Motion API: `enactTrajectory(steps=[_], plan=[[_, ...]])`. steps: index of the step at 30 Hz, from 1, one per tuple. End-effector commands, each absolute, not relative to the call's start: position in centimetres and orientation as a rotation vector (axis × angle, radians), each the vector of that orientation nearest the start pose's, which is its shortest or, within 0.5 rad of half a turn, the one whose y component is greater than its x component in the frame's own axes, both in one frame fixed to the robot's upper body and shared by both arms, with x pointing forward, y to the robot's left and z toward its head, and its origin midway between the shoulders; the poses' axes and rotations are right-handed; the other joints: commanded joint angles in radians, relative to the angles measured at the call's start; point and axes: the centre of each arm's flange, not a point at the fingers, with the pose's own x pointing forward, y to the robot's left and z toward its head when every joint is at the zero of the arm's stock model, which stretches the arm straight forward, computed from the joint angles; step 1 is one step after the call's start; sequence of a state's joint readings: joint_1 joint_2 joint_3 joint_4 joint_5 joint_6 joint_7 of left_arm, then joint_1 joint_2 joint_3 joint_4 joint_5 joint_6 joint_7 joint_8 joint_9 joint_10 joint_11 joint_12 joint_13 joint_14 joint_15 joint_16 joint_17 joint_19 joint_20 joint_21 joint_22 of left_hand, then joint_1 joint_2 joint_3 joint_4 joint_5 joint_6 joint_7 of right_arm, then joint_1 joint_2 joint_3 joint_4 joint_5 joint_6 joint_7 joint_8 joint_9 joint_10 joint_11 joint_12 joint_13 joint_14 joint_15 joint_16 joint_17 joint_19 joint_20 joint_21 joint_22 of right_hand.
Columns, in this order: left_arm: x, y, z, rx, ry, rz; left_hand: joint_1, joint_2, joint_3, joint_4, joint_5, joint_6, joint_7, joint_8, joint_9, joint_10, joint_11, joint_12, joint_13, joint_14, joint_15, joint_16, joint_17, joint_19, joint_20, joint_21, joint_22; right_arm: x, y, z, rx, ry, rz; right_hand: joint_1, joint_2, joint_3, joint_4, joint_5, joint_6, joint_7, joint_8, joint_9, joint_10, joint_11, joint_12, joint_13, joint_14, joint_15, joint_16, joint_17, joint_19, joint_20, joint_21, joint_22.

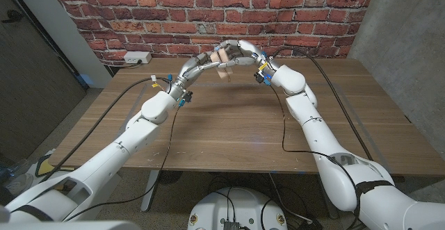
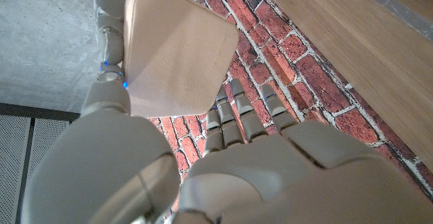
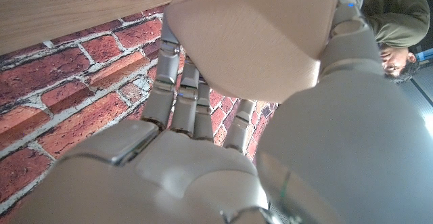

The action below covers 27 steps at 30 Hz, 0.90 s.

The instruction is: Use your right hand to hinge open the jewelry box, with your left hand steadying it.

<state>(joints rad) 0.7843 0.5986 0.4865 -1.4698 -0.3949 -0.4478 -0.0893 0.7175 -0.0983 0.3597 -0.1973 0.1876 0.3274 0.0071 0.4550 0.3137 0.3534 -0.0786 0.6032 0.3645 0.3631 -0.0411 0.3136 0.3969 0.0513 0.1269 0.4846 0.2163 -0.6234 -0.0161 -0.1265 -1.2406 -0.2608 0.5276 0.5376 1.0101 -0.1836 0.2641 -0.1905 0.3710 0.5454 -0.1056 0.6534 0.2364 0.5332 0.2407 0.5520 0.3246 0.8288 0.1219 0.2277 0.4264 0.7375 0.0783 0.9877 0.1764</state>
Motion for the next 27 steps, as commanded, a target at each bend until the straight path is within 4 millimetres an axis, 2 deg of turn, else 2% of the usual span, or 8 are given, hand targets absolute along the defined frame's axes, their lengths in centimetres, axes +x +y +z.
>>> enactTrajectory(steps=[1, 12, 19, 27], plan=[[59.4, 21.2, 3.7, 0.330, -0.892, -0.427, 0.169, 0.157, 0.079, 0.056, 0.006, 0.386, -0.011, 0.177, 0.008, 0.072, -0.074, 0.009, 0.005, 0.010, -0.065, -0.007, 0.006, 0.000, 0.003, 0.005, 0.003, 61.5, -10.7, 11.1, -0.528, -1.024, 0.597, 0.042, 0.197, 0.198, 0.075, -0.002, 0.088, 0.086, 0.001, 0.002, 0.219, -0.225, 0.002, 0.000, 0.226, -0.340, -0.003, -0.001, 0.000, -0.263, 0.004, 0.002], [58.8, 20.6, 3.6, 0.316, -0.916, -0.419, 0.171, 0.155, 0.084, 0.057, 0.006, 0.388, -0.013, 0.190, 0.017, 0.073, -0.075, 0.012, 0.009, 0.013, -0.066, -0.011, 0.012, 0.001, 0.005, 0.008, 0.003, 61.6, -11.5, 10.6, -0.437, -1.038, 0.572, 0.022, 0.192, 0.213, 0.065, -0.011, 0.036, 0.062, -0.024, -0.007, 0.159, -0.224, -0.023, -0.006, 0.177, -0.333, -0.027, -0.008, -0.014, -0.262, -0.008, -0.001], [58.6, 20.3, 3.5, 0.298, -0.930, -0.415, 0.170, 0.153, 0.088, 0.058, 0.006, 0.386, -0.014, 0.197, 0.022, 0.074, -0.076, 0.015, 0.011, 0.017, -0.068, -0.013, 0.016, 0.002, 0.006, 0.011, 0.003, 61.6, -11.9, 10.4, -0.382, -1.050, 0.554, 0.020, 0.196, 0.219, 0.061, -0.014, 0.054, 0.057, -0.018, -0.009, 0.169, -0.223, -0.021, -0.010, 0.179, -0.333, -0.025, -0.010, -0.018, -0.261, -0.010, 0.000], [58.3, 20.1, 3.3, 0.262, -0.948, -0.410, 0.169, 0.151, 0.090, 0.059, 0.005, 0.381, -0.012, 0.202, 0.027, 0.072, -0.076, 0.016, 0.013, 0.017, -0.068, -0.016, 0.019, 0.001, 0.004, 0.012, 0.003, 61.7, -12.3, 10.0, -0.294, -1.053, 0.540, 0.019, 0.199, 0.227, 0.056, -0.016, 0.080, 0.065, -0.010, -0.012, 0.186, -0.223, -0.015, -0.012, 0.186, -0.340, -0.020, -0.013, -0.016, -0.264, -0.010, 0.000]])
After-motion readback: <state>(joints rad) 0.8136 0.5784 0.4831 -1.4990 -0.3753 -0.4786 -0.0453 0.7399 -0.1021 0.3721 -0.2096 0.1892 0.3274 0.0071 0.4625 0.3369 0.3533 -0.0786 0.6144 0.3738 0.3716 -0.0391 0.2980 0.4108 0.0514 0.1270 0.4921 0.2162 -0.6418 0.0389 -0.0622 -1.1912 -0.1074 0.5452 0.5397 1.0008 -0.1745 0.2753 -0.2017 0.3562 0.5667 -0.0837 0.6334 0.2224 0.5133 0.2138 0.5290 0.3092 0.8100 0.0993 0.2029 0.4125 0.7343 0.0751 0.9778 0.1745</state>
